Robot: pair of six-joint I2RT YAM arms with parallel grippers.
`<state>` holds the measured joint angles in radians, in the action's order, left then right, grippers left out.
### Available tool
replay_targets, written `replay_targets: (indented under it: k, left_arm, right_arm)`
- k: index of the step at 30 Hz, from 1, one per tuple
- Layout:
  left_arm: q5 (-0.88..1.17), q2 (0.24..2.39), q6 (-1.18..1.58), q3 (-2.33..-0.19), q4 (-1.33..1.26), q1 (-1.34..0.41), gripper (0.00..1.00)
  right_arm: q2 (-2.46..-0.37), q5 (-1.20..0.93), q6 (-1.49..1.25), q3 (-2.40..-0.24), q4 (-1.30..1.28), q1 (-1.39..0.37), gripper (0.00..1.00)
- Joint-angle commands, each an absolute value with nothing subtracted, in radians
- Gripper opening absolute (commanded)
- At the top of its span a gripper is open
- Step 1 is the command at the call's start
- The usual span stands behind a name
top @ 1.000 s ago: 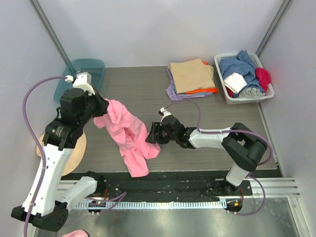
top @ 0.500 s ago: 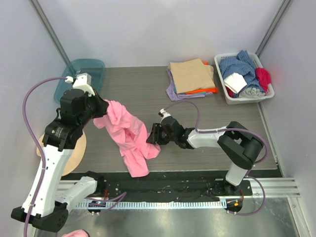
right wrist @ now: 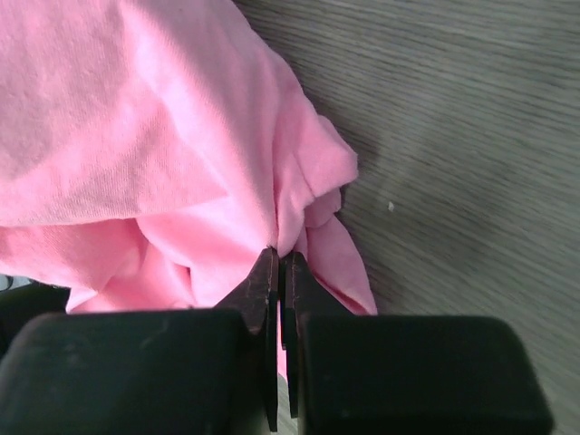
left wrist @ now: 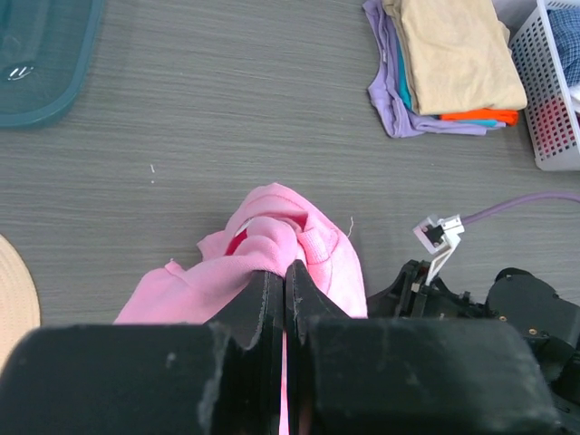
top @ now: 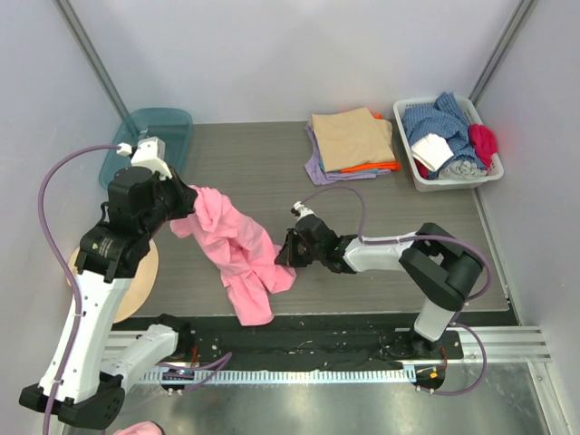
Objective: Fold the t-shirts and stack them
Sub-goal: Flatten the tshirt out
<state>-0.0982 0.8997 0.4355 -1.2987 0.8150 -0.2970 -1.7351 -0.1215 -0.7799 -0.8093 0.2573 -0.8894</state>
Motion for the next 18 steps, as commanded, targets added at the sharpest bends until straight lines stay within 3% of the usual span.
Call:
replay_targets:
  k: [1, 9, 18]
  left_arm:
    - [-0.109, 0.885, 0.408, -1.305, 0.801, -0.299, 0.0]
    - [-0.019, 0.948, 0.364, -1.374, 0.784, -0.299, 0.0]
    - [0.075, 1.028, 0.321, -1.454, 0.77, -0.299, 0.0]
  right_arm:
    - [-1.554, 0.036, -0.683, -0.873, 0.059, -0.896, 0.01]
    - [-1.26, 0.317, -0.528, -1.063, -0.348, -0.894, 0.01]
    - [-1.048, 0.581, -0.537, -1.173, -0.592, -0.894, 0.01]
